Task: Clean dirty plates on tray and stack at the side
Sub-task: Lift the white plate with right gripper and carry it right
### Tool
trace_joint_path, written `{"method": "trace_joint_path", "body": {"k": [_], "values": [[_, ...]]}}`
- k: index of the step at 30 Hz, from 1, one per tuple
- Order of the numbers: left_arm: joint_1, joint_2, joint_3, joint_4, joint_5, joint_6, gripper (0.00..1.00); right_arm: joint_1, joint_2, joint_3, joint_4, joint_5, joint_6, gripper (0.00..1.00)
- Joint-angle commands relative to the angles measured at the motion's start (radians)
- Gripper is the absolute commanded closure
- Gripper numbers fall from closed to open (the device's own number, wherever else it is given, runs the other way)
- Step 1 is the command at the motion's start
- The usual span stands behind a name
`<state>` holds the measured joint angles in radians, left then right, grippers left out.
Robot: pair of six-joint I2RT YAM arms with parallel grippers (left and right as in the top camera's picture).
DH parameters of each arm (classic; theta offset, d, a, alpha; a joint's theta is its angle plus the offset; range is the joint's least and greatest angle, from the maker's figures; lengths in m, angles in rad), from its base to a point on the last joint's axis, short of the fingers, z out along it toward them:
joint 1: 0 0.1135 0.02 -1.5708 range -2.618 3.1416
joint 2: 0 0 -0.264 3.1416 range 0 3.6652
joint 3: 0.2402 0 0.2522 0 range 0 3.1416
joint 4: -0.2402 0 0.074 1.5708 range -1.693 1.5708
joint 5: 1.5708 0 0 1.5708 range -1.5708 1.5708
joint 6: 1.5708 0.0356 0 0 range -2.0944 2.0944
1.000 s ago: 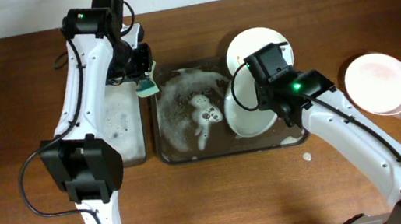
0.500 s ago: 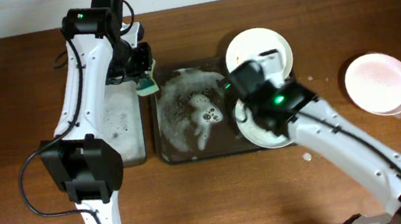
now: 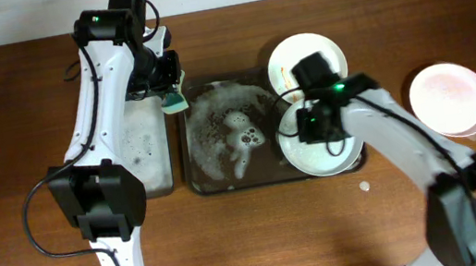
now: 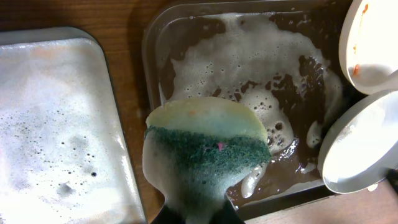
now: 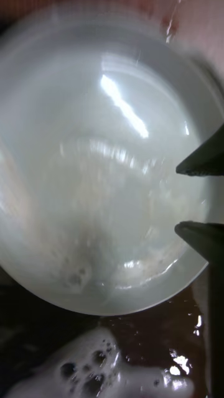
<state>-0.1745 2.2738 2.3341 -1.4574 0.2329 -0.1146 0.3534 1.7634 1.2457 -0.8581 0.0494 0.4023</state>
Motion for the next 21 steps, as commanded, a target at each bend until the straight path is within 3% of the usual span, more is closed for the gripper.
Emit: {"method": "trace_joint_path", "body": {"k": [1,14,21], "values": [[0.000,-0.008,0.005,-0.002,0.007,0.019,0.95,0.045,0.074,0.011,0.031,-0.024,0.007,0.70],[0.000,-0.008,0.005,-0.002,0.007,0.019,0.95,0.156,0.102,0.017,0.036,-0.027,-0.005,0.57],[0.000,-0.008,0.005,0.002,0.007,0.019,0.95,0.152,0.108,0.017,0.071,-0.036,-0.033,0.56]]}}
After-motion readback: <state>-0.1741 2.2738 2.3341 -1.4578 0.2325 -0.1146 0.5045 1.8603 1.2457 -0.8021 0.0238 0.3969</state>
